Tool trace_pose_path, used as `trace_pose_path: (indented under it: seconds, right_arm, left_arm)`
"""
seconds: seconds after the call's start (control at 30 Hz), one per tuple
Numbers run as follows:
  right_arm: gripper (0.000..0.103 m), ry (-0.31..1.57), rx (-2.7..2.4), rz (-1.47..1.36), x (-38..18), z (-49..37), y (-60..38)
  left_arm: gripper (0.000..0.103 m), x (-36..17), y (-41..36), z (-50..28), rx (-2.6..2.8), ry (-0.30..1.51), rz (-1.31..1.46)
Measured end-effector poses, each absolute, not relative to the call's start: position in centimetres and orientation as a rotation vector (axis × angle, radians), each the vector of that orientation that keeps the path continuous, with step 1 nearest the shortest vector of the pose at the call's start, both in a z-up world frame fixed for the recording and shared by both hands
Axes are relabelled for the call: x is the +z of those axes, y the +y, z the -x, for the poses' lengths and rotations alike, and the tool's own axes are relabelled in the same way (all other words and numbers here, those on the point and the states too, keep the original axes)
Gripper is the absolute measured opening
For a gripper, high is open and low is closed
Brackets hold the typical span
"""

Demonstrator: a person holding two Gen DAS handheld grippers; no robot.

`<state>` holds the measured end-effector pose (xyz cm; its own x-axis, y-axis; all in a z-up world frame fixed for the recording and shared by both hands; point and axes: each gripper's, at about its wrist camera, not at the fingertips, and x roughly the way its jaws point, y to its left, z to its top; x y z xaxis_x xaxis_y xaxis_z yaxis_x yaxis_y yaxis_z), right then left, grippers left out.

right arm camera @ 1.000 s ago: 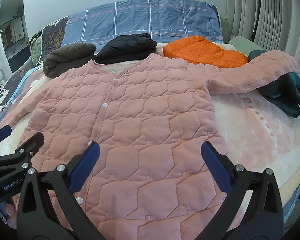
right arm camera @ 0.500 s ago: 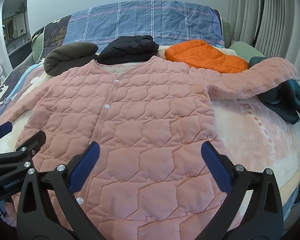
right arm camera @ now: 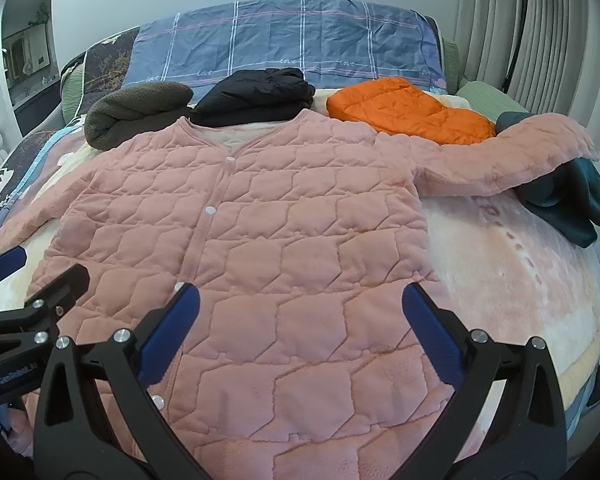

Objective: Fold large clothes

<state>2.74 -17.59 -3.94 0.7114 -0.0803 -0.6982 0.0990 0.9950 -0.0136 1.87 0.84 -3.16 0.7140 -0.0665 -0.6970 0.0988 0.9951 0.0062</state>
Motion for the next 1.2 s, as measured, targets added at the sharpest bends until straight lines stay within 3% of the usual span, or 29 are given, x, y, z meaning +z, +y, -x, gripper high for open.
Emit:
trace_pose_path:
  seconds: [0.83, 1.2]
  right_arm:
    - [0.101, 0.772, -0.112, 0.028, -3.3, -4.1, -16.5]
    - [0.101, 0.791, -0.118, 0.047, -3.3, -6.0, -15.9]
  left_arm:
    - [0.097, -3.2, 4.0, -2.1, -0.106, 0.734, 0.033]
    - [0.071, -4.7, 11.3, -4.3, -0.038, 0.746, 0.087]
